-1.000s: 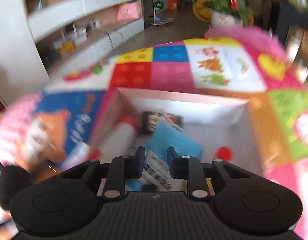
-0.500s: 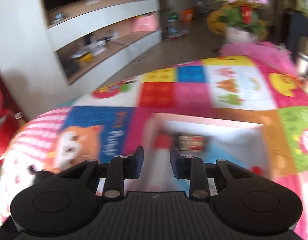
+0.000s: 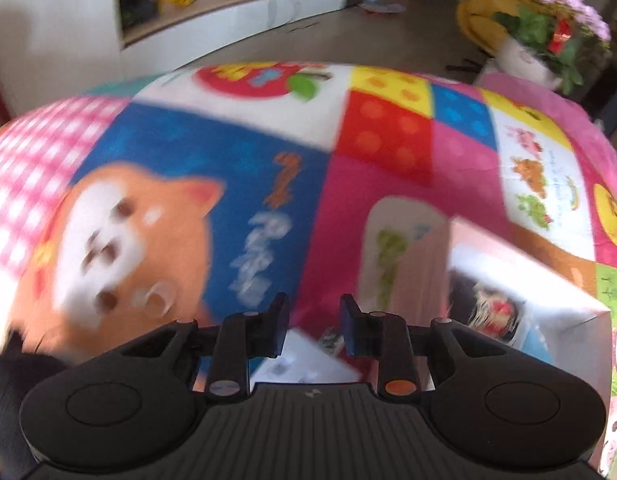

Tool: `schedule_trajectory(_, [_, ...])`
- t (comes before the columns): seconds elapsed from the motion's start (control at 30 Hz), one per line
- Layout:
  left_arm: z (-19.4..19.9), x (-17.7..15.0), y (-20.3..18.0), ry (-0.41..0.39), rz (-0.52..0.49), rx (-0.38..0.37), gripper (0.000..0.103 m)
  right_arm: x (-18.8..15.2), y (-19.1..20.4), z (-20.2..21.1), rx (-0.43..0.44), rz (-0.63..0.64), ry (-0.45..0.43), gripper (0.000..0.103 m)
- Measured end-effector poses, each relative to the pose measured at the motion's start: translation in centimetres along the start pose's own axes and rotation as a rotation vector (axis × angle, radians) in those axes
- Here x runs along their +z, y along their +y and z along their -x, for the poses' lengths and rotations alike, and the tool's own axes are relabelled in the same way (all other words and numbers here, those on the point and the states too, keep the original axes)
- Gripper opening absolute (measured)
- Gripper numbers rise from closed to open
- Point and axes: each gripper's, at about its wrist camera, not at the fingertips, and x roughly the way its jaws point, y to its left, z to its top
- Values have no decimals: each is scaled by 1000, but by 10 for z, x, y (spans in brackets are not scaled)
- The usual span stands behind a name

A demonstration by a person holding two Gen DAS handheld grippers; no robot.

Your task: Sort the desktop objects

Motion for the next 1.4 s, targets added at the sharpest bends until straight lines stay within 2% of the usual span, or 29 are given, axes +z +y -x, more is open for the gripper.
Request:
schedule_trajectory(0.1, [4,-1,0,-10,-1,-14,103,-26,9,21,59,54,5,27])
schedule_trajectory(0.2, [7,-3,-2,18,-24,-33,103,-62,13,48,151,132,26,27])
schedule_trajectory(0.4, [19,-12,-6,65,-56,-39,103,-135,3,90,309,161,73,27])
schedule_trajectory(0.5, [20,-13,-6,67,-59,-22,103,-158,-6,103,280,136,8,27])
schedule_trajectory(0.6, [14,-13,-9,91,-62,26,103,-152,-15,107,226,61,-90,27])
schedule_trajectory(0.67, [14,-14,-12,94,-77,62,103,-135,-18,104,239,14,-111,26])
schedule_trajectory(0.7, [14,-14,-15,91,-91,73,103,-121,-17,101,234,-4,-123,15])
schedule_trajectory(0.73, [15,-15,-18,88,-107,81,103,-111,-15,97,223,-9,-129,11])
schedule_trajectory(0.8, [16,-16,-21,80,-132,88,103,-82,-5,83,184,-6,-127,9])
schedule_trajectory(0.9, [18,-17,-20,71,-127,92,103,-46,13,43,23,37,-109,9])
schedule_trajectory(0.93, [19,-17,-17,68,-114,92,103,-37,15,27,-20,41,-84,9])
schedule_trajectory(1.0, [20,-17,-12,60,-80,82,103,-28,15,7,-45,34,-26,9])
schedule_trajectory(1.1, [19,-15,-7,65,-53,64,103,-33,16,7,-29,64,-7,9])
schedule_trajectory(1.17, [18,-15,-6,69,-48,57,103,-48,16,18,30,86,20,9])
schedule_trajectory(1.3, [19,-15,-6,65,-44,53,103,-89,17,48,145,150,55,8])
schedule_trajectory(1.4, [18,-14,-4,70,-30,46,103,-128,13,74,169,181,24,8])
